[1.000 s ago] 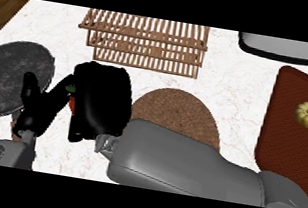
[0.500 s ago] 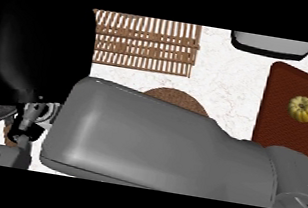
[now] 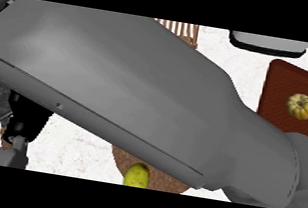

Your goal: Pick the bell pepper from the placemat and place it in the tiered shelf

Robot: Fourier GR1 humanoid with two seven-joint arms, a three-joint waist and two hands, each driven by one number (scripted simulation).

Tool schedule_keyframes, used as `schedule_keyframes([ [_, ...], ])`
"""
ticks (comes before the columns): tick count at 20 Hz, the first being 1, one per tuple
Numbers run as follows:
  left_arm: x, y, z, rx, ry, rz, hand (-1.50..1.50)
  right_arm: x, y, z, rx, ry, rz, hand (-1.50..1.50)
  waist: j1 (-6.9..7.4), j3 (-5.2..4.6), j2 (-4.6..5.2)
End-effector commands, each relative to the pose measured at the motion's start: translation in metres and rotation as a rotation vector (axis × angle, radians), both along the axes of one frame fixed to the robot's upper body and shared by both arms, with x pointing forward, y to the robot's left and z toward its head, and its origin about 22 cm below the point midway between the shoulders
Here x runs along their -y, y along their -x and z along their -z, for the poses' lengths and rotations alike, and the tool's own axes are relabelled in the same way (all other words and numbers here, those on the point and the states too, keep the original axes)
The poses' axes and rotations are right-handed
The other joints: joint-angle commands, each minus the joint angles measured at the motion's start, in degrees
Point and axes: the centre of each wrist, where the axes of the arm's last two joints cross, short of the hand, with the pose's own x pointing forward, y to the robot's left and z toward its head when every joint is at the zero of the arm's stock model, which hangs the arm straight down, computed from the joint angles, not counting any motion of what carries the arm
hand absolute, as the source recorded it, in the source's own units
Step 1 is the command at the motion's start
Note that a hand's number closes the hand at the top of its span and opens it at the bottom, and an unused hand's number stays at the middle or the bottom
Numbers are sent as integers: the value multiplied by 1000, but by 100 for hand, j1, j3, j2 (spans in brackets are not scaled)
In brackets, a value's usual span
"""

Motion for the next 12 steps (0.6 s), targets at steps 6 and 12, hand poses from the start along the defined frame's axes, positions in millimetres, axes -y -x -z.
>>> schedule_keyframes([
  [6, 5, 5, 5, -6, 6, -12, 0, 29, -45, -42, -85, -34, 118, 150, -26, -1, 39],
  [12, -7, 9, 13, -12, 12, 21, 0, 33, -76, -17, -133, 60, 97, 150, 58, -10, 86],
])
